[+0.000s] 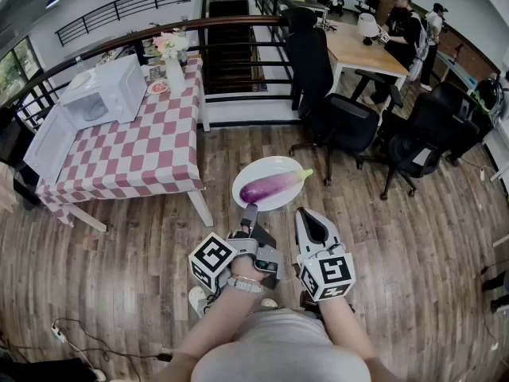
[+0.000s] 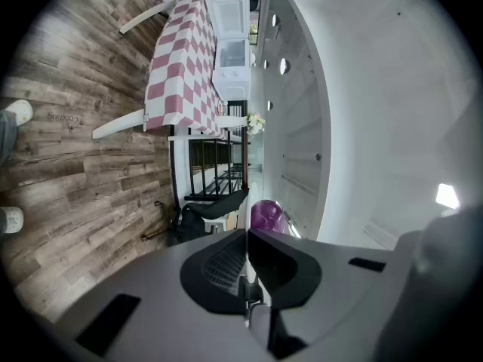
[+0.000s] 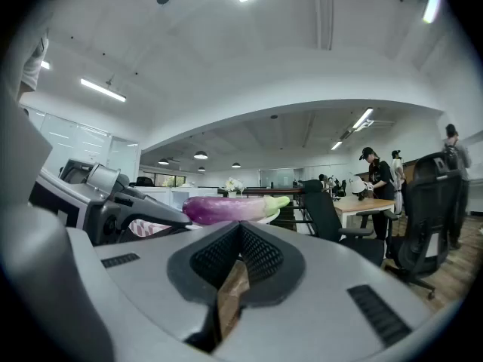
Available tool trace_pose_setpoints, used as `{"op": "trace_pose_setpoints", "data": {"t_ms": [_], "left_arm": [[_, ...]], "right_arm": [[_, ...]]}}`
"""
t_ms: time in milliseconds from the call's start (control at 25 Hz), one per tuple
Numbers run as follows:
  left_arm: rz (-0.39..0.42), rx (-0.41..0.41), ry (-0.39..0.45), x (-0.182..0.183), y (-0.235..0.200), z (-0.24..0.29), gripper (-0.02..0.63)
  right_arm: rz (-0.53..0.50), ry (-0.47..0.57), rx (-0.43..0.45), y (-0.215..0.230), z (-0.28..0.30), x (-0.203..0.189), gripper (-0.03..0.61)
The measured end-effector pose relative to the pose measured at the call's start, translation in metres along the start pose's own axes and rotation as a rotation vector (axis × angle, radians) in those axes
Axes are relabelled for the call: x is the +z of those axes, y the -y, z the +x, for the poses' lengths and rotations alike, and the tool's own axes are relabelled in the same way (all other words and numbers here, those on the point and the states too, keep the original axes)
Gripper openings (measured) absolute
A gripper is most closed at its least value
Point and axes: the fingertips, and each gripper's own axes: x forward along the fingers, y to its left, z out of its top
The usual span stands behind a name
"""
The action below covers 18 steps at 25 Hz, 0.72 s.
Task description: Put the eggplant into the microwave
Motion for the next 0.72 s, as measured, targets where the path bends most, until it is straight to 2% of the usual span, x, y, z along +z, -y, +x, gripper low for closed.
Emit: {"op": "trace_pose_setpoints", "data": {"t_ms": [360,720], "left_arm": [[-0.011,0.007,-0.008,0.01,-0.003,0.0,0.012],[-0.014,0.013,-0.007,0.054,-0.001,-0.012,0.012]], "right_arm": [[-0.014,-0.002,-0.002,-0.008,0.011,0.001,0.024],[-0.005,0.031,0.03,-0.049,0.036,0.013,0.025]]}}
